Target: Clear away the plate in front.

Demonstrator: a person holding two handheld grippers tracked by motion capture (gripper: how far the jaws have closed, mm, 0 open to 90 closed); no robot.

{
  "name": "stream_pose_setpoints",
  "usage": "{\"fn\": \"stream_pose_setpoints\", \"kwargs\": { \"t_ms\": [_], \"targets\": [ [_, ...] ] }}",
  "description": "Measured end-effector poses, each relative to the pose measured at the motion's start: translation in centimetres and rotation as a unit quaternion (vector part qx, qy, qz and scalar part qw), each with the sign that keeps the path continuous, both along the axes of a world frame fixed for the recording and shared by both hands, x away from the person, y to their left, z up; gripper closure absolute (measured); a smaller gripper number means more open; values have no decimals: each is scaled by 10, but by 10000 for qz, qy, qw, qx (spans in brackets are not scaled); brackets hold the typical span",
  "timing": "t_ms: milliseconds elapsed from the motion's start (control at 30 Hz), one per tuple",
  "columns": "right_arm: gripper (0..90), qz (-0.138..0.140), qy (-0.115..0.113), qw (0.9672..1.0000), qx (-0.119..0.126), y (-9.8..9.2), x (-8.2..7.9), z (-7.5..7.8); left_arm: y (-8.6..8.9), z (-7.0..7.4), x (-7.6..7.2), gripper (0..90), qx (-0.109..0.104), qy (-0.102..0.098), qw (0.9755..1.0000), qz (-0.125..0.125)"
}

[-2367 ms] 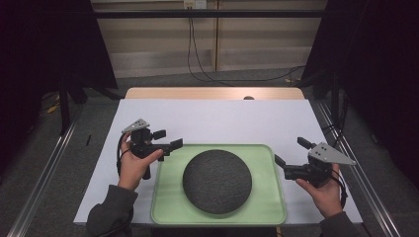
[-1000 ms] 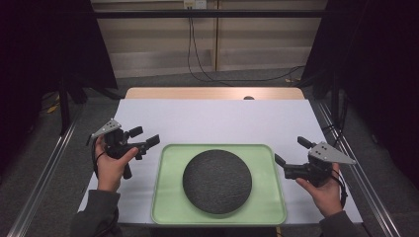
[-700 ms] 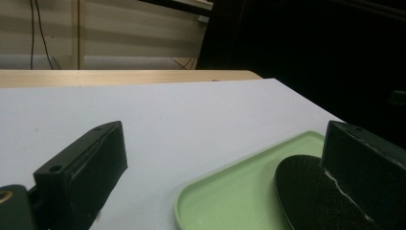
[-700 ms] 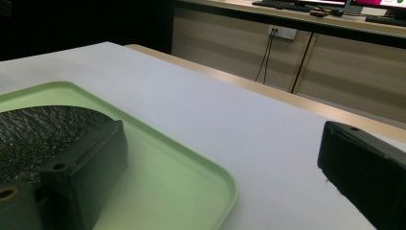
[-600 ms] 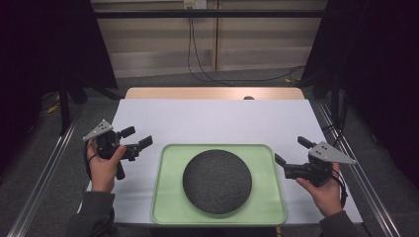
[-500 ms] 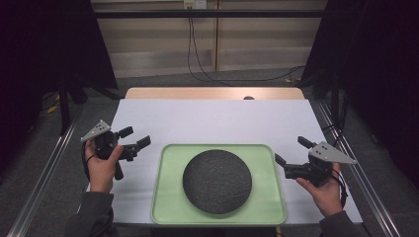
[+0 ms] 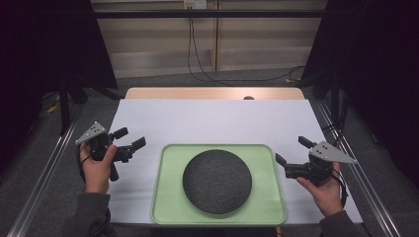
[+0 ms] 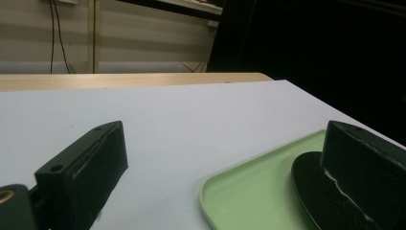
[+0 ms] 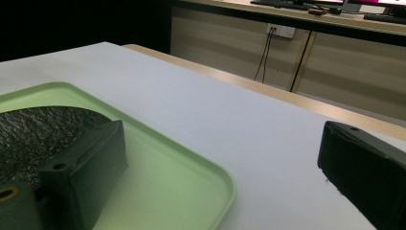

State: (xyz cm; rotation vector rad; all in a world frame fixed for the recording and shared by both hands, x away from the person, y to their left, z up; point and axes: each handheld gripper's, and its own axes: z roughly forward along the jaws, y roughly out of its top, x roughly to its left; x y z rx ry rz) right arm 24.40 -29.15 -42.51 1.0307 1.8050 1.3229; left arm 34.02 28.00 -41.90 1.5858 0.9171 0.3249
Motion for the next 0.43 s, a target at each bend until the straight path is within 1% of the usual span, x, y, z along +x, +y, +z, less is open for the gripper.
{"fn": "stream_pose_setpoints", "kwargs": {
  "t_ms": [33, 100, 133, 167, 200, 267, 300, 367, 433],
  "targets": [
    [25, -6, 4, 10000, -2, 0, 0, 0, 1, 0, 0, 20, 34, -13, 10000, -13],
    [25, 32, 15, 10000, -3, 0, 0, 0, 1, -1, 0, 23, 37, -15, 10000, -3],
    [25, 32, 15, 10000, -3, 0, 0, 0, 1, -2, 0, 23, 45, -18, 10000, -74],
    [26, -26, 11, 10000, -12, 0, 0, 0, 1, -3, 0, 23, 102, -18, 9999, -16],
    [25, -24, 27, 10000, -6, -1, 0, 0, 1, -3, 0, 24, 118, -31, 9999, -6],
    [25, -15, 19, 10000, -16, -1, 0, -1, 2, -4, 1, 24, 126, -28, 9999, -68],
    [25, -33, 39, 10000, -4, -1, 0, -1, 1, -4, 1, 25, 134, -29, 9999, -78],
    [25, -36, 58, 10000, -25, -1, 1, -2, 0, -4, 1, 23, 163, -29, 9999, -16],
    [24, -61, 151, 9999, -13, -1, 2, -3, -1, -5, 1, 24, 205, -4, 9998, -42]
  ]
}}
